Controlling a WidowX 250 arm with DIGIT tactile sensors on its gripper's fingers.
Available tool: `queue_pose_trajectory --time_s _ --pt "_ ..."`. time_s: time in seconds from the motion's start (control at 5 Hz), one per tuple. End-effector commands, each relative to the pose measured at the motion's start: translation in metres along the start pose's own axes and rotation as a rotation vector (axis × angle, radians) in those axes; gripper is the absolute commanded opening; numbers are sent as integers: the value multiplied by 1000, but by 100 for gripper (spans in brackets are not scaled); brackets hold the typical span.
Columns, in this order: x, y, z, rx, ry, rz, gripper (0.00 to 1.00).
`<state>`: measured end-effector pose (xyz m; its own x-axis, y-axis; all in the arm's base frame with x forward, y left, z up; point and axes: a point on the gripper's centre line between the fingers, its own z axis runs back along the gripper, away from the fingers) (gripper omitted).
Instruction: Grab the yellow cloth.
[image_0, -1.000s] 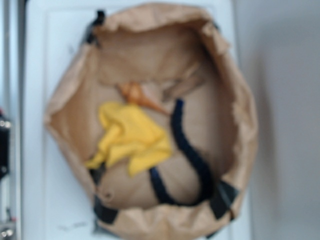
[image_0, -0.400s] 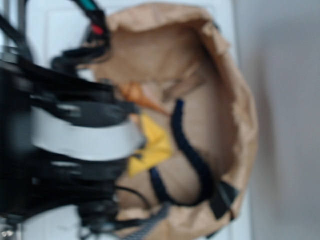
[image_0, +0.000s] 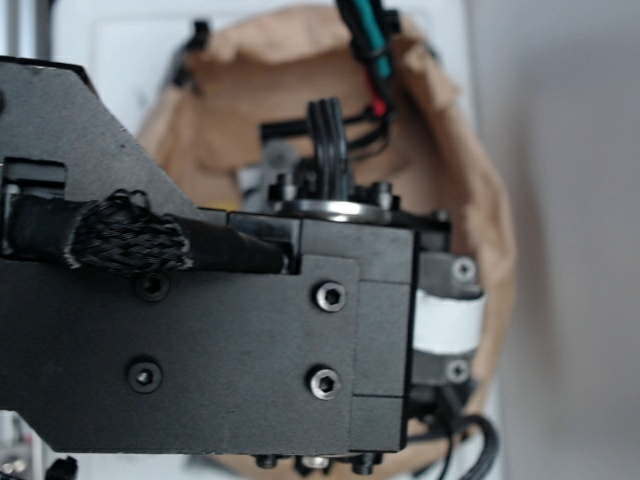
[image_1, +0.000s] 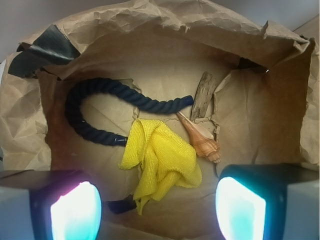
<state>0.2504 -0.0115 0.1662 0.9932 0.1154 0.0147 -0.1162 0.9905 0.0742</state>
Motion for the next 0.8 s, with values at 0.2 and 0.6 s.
queue_pose_trajectory --time_s 0.2,0.6 --pt "5 1 13 -9 -53 6 100" --pt "7 25 -30 33 -75 30 100"
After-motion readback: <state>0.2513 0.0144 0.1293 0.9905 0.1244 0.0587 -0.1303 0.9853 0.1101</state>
